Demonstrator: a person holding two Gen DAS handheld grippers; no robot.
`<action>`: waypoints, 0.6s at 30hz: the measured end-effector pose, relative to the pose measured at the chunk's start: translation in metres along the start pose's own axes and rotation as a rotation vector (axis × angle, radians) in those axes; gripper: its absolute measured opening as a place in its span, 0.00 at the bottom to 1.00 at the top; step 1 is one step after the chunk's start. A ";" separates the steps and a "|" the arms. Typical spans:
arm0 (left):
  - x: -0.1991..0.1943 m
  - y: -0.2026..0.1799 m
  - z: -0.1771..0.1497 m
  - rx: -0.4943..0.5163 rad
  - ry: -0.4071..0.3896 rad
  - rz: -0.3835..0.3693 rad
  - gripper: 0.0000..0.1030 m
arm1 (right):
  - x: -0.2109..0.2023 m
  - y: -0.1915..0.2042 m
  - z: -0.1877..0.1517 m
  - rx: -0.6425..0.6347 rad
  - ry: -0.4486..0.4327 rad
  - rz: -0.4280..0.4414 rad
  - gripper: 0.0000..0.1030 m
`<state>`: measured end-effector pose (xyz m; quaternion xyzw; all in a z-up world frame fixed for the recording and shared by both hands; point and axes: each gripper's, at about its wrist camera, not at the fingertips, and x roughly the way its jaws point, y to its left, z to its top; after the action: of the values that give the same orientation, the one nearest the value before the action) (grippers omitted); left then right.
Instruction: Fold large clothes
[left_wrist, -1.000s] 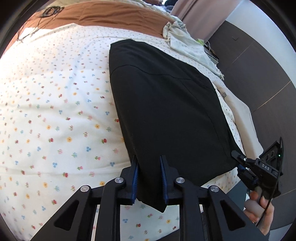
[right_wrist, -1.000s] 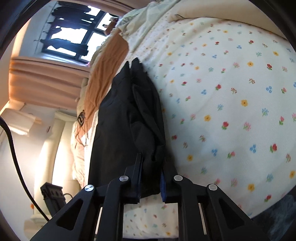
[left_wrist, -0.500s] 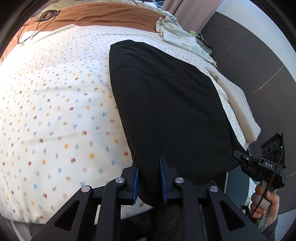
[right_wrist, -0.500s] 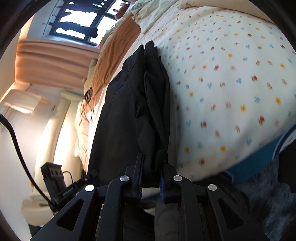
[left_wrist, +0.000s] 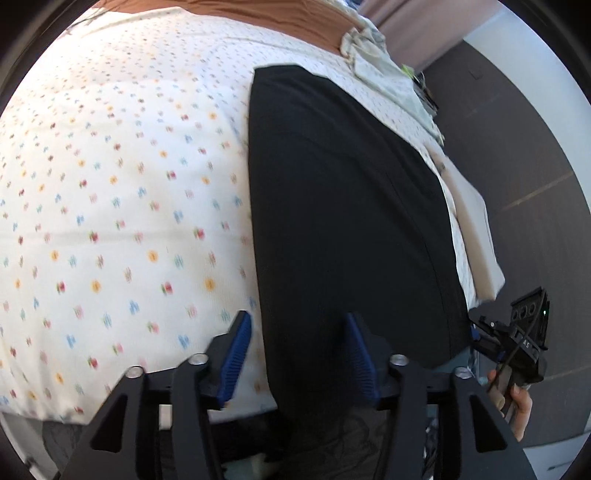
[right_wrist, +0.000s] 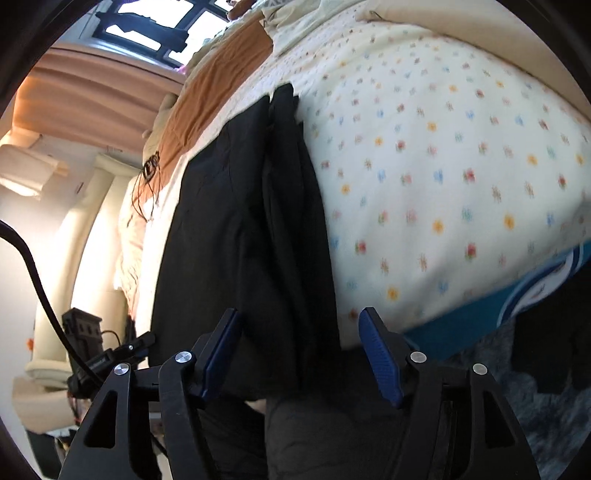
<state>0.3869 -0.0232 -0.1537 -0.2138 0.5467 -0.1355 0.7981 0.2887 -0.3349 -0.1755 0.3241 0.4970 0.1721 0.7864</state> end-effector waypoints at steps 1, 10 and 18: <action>0.001 0.001 0.005 -0.005 -0.009 -0.009 0.58 | 0.001 0.001 0.007 -0.007 0.000 0.010 0.66; 0.023 0.017 0.045 -0.083 -0.033 -0.025 0.58 | 0.041 0.004 0.060 -0.019 0.043 0.074 0.82; 0.038 0.014 0.072 -0.077 -0.037 -0.024 0.58 | 0.080 -0.002 0.097 0.013 0.090 0.140 0.82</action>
<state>0.4674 -0.0144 -0.1689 -0.2535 0.5341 -0.1201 0.7975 0.4105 -0.3218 -0.2019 0.3551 0.5092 0.2378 0.7470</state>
